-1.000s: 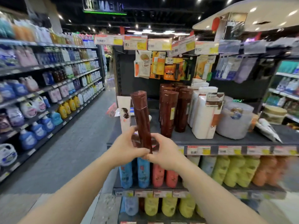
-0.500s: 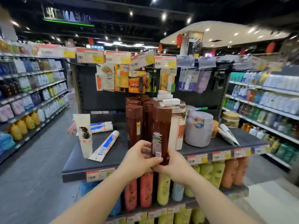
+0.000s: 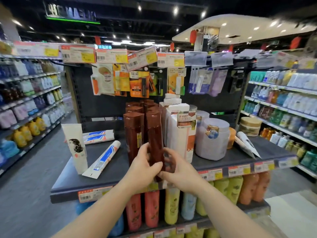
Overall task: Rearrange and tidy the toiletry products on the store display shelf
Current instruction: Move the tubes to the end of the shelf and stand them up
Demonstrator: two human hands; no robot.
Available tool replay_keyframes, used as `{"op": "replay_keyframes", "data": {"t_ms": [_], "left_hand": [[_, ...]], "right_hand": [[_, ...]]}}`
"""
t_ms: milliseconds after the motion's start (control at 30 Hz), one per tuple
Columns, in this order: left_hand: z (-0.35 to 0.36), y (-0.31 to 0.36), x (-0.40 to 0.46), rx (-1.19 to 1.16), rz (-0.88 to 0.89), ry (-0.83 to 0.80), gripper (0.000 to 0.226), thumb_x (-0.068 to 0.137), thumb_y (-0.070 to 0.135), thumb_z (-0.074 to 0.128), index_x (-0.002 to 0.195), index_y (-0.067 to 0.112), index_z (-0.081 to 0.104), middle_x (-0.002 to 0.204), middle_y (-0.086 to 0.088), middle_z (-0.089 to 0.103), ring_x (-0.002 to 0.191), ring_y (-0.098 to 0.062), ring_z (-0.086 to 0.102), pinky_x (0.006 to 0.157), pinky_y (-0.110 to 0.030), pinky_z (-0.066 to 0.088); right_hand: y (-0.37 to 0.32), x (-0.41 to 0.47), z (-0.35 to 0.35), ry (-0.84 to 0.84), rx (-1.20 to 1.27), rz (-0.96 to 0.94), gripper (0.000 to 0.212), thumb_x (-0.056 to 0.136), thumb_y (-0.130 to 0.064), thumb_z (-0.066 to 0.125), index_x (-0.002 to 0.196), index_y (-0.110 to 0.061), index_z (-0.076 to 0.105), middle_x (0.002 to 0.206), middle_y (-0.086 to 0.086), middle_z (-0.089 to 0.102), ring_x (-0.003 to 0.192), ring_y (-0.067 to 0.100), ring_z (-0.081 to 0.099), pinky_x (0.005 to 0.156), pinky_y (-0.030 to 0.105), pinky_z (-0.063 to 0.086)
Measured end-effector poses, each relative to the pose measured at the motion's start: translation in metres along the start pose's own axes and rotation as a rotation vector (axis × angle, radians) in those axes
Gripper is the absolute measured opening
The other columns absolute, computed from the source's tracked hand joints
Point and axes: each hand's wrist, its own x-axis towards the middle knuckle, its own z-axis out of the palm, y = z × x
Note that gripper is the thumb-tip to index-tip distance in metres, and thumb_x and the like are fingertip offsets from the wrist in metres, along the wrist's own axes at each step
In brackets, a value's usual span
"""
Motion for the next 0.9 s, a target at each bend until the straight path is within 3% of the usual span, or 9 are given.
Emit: {"op": "replay_keyframes", "data": {"t_ms": [133, 300, 433, 567, 633, 700, 800, 900], "left_hand": [[0.006, -0.004, 0.004, 0.031, -0.037, 0.059, 0.049, 0.081, 0.009, 0.066, 0.119, 0.031, 0.046, 0.105, 0.004, 0.071, 0.099, -0.010, 0.067, 0.090, -0.036, 0.053], [0.017, 0.004, 0.010, 0.140, 0.051, 0.173, 0.047, 0.081, 0.008, 0.071, 0.108, 0.042, 0.054, 0.104, 0.019, 0.067, 0.100, 0.007, 0.061, 0.085, -0.010, 0.044], [0.016, 0.006, 0.014, 0.240, 0.071, 0.234, 0.044, 0.078, 0.013, 0.075, 0.104, 0.043, 0.057, 0.098, 0.026, 0.067, 0.093, 0.010, 0.062, 0.075, -0.004, 0.044], [0.013, 0.003, 0.020, 0.356, -0.015, 0.353, 0.032, 0.076, 0.022, 0.077, 0.092, 0.042, 0.058, 0.081, 0.017, 0.070, 0.073, 0.004, 0.066, 0.066, -0.013, 0.050], [0.012, -0.002, 0.022, 0.477, -0.057, 0.364, 0.026, 0.077, 0.026, 0.074, 0.095, 0.037, 0.060, 0.077, 0.012, 0.069, 0.069, 0.002, 0.065, 0.068, -0.019, 0.052], [0.013, -0.007, 0.022, 0.527, -0.075, 0.331, 0.030, 0.080, 0.025, 0.071, 0.108, 0.029, 0.063, 0.084, 0.010, 0.071, 0.072, 0.002, 0.065, 0.074, -0.022, 0.053], [0.014, -0.013, 0.020, 0.497, -0.053, 0.273, 0.042, 0.083, 0.021, 0.068, 0.123, 0.029, 0.061, 0.103, 0.014, 0.069, 0.085, 0.009, 0.063, 0.080, -0.013, 0.051], [0.012, -0.015, 0.018, 0.482, -0.032, 0.252, 0.042, 0.084, 0.018, 0.067, 0.124, 0.031, 0.061, 0.099, 0.021, 0.067, 0.084, 0.017, 0.060, 0.074, -0.003, 0.045]], "right_hand": [[0.003, 0.014, -0.006, -0.008, -0.090, -0.081, 0.063, 0.077, -0.021, 0.076, 0.132, -0.032, 0.050, 0.108, -0.012, 0.067, 0.087, -0.001, 0.065, 0.081, 0.024, 0.055], [0.016, 0.028, -0.013, -0.002, -0.072, -0.090, 0.055, 0.074, -0.026, 0.079, 0.120, -0.032, 0.050, 0.099, -0.020, 0.065, 0.088, -0.011, 0.062, 0.076, 0.014, 0.051], [0.024, 0.039, -0.010, 0.053, 0.000, -0.060, 0.054, 0.071, -0.032, 0.080, 0.115, -0.032, 0.050, 0.100, -0.013, 0.069, 0.088, 0.000, 0.067, 0.079, 0.032, 0.057], [0.024, 0.045, -0.001, 0.187, -0.143, -0.085, 0.052, 0.070, -0.044, 0.078, 0.100, -0.053, 0.037, 0.083, -0.028, 0.060, 0.077, -0.013, 0.057, 0.063, 0.011, 0.047], [0.024, 0.048, 0.006, 0.213, -0.204, -0.106, 0.051, 0.074, -0.041, 0.076, 0.099, -0.052, 0.033, 0.078, -0.029, 0.052, 0.071, -0.010, 0.051, 0.058, 0.007, 0.036], [0.027, 0.049, 0.013, 0.245, -0.242, -0.104, 0.045, 0.077, -0.039, 0.073, 0.100, -0.046, 0.034, 0.078, -0.025, 0.048, 0.072, -0.002, 0.050, 0.054, 0.012, 0.035], [0.033, 0.051, 0.018, 0.290, -0.273, -0.093, 0.039, 0.078, -0.036, 0.070, 0.103, -0.035, 0.040, 0.081, -0.020, 0.050, 0.080, 0.012, 0.062, 0.058, 0.026, 0.044], [0.035, 0.052, 0.018, 0.295, -0.299, -0.085, 0.042, 0.077, -0.038, 0.070, 0.110, -0.032, 0.044, 0.086, -0.018, 0.054, 0.084, 0.014, 0.063, 0.062, 0.028, 0.047]]}}
